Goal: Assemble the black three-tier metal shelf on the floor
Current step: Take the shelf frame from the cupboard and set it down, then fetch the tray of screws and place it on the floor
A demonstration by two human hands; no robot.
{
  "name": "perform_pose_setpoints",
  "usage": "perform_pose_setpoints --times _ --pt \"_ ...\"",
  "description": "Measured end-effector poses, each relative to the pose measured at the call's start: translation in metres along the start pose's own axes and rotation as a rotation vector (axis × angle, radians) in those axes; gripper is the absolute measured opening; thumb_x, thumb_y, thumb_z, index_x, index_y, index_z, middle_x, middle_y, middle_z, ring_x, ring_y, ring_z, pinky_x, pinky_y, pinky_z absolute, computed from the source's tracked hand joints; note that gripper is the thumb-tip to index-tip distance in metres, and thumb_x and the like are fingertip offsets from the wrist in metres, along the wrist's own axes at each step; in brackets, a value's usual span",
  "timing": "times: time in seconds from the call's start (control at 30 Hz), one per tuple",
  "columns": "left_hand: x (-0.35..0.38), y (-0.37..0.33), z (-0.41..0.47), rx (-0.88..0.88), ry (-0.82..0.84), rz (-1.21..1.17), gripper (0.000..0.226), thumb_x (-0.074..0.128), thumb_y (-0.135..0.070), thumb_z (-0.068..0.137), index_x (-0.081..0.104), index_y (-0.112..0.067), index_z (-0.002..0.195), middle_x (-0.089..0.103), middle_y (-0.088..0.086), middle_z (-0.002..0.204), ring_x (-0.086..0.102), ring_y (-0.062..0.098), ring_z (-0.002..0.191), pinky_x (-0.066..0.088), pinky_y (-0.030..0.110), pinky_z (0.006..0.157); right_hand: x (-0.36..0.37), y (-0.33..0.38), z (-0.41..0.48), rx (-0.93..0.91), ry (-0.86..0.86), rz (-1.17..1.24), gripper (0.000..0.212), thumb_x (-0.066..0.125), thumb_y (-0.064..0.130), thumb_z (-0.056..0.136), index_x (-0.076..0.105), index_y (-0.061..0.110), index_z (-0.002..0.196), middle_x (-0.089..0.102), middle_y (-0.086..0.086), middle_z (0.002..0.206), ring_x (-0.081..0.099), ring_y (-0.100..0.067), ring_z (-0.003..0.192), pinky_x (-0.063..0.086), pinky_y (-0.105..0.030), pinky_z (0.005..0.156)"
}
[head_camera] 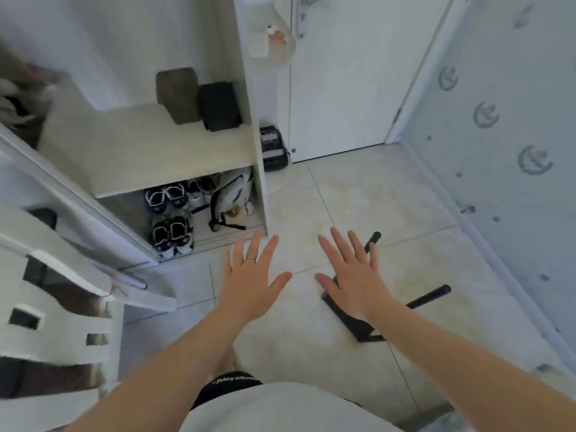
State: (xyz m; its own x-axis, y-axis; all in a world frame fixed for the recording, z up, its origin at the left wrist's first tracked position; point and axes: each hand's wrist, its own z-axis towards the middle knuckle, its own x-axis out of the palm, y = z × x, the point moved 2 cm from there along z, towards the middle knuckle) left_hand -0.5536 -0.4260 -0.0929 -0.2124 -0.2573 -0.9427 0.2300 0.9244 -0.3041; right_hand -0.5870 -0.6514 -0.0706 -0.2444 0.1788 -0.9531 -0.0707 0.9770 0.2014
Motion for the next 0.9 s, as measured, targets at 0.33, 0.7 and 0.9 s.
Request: perform_pose_setpoints --times 0.33,0.7,0.9 --pt "-0.082 0.185 0.045 -0.094 -0.128 -0.053 0.078 0.020 -0.076 0.092 0.007 -0.039 0.160 -0.007 -0.008 0.169 -0.019 0.021 0.153 -0.006 0.052 0.124 -0.017 0.145 0.149 -0.106 -0.047 -0.144 0.072 0.015 0.063 0.100 -0.012 0.035 0.160 -0.019 0.005 0.169 -0.014 -0.030 0.156 -0.005 -0.056 0.122" --pt "-0.133 0.294 0.117 -0.212 -0.212 -0.148 0.074 0.037 -0.067 0.096 0.014 -0.036 0.159 0.004 -0.004 0.169 -0.006 0.024 0.155 0.001 0.052 0.123 -0.038 0.248 0.282 -0.156 -0.050 -0.144 0.071 0.029 0.056 0.102 -0.005 0.035 0.161 -0.014 0.007 0.169 -0.006 -0.025 0.156 0.004 -0.053 0.123" --pt "-0.136 0.324 0.181 -0.273 -0.147 -0.171 0.073 0.032 -0.068 0.096 0.010 -0.038 0.159 0.003 -0.006 0.169 -0.007 0.023 0.155 0.000 0.051 0.122 -0.049 0.259 0.378 -0.177 -0.068 -0.113 0.071 0.030 0.058 0.103 -0.002 0.033 0.162 -0.012 0.003 0.170 -0.005 -0.029 0.157 0.007 -0.053 0.123"
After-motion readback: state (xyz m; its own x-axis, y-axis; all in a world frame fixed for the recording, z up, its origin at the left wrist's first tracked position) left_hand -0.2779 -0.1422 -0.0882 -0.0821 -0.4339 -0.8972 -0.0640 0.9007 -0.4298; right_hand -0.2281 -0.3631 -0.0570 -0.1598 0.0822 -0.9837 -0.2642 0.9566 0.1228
